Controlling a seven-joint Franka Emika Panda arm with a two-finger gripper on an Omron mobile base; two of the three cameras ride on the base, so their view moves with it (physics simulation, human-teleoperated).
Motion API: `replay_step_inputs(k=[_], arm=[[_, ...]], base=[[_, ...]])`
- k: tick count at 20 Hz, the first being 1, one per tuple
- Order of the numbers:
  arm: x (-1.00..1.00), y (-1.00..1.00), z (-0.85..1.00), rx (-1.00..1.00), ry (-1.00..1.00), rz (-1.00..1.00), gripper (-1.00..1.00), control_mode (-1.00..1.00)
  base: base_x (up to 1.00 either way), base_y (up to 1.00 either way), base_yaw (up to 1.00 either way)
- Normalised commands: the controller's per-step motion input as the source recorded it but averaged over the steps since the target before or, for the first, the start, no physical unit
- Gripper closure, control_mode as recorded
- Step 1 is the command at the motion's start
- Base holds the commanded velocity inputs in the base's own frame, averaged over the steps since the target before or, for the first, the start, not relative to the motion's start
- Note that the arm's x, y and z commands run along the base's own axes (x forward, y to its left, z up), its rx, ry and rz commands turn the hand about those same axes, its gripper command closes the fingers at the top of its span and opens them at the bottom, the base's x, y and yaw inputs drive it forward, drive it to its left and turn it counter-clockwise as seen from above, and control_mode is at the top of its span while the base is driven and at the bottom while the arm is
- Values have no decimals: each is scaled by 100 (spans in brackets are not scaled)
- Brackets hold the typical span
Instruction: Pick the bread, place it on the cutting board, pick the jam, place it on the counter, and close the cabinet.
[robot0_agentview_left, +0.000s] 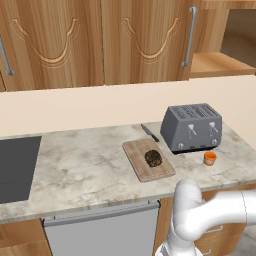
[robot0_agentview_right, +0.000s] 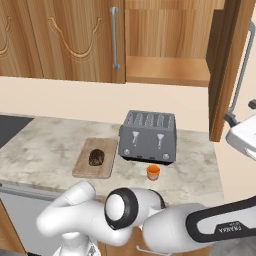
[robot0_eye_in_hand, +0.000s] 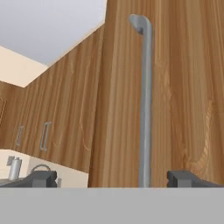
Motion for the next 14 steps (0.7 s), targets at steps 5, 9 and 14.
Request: replay_step_inputs(k=[5,9,14], arm=[[4,-23,0,1,0,4,-100,-100],[18,-20,0,1,0,5,-100,-100],[29,-18,0,0,0,4,-100,-100]], base=[[0,0,0],[0,0,0],[0,0,0]])
